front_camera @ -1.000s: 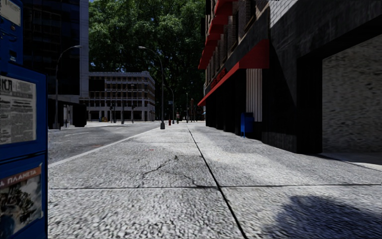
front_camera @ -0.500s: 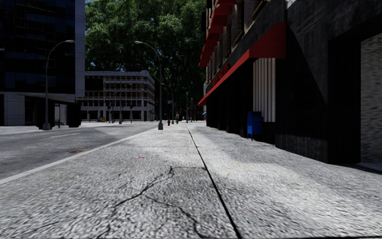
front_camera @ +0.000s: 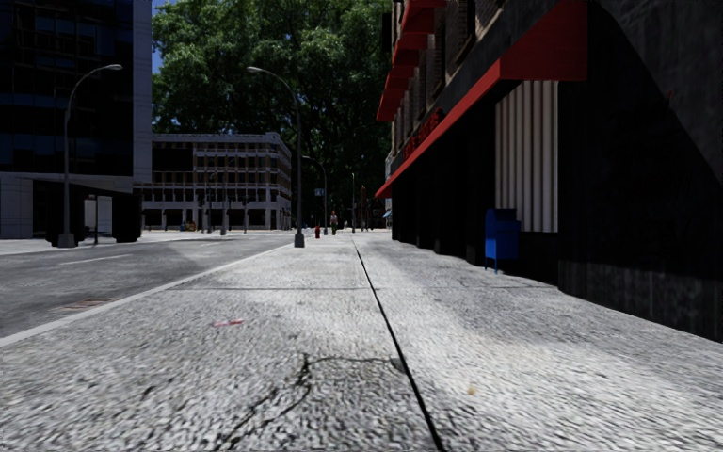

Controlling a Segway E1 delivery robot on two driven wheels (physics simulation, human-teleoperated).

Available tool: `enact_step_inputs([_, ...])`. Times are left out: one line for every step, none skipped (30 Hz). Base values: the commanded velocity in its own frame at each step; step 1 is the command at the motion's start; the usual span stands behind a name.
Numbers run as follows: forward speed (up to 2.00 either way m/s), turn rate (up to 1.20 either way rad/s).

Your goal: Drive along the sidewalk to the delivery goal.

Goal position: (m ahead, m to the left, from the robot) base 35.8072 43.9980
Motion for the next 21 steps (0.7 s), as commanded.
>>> enact_step_inputs([2.00, 0.00])
enact_step_inputs([2.00, 0.00])
enact_step_inputs([2.00, 0.00])
enact_step_inputs([2.00, 0.00])
enact_step_inputs([2.00, 0.00])
enact_step_inputs([2.00, 0.00])
enact_step_inputs([2.00, 0.00])
enact_step_inputs([2.00, 0.00])
enact_step_inputs([2.00, 0.00])
enact_step_inputs([2.00, 0.00])
enact_step_inputs([2.00, 0.00])
enact_step_inputs([2.00, 0.00])
enact_step_inputs([2.00, 0.00])
enact_step_inputs([2.00, 0.00])
enact_step_inputs([2.00, 0.00])
enact_step_inputs([2.00, 0.00])
enact_step_inputs([2.00, 0.00])
enact_step_inputs([2.00, 0.00])
enact_step_inputs([2.00, 0.00])
enact_step_inputs([2.00, 0.00])
enact_step_inputs([2.00, 0.00])
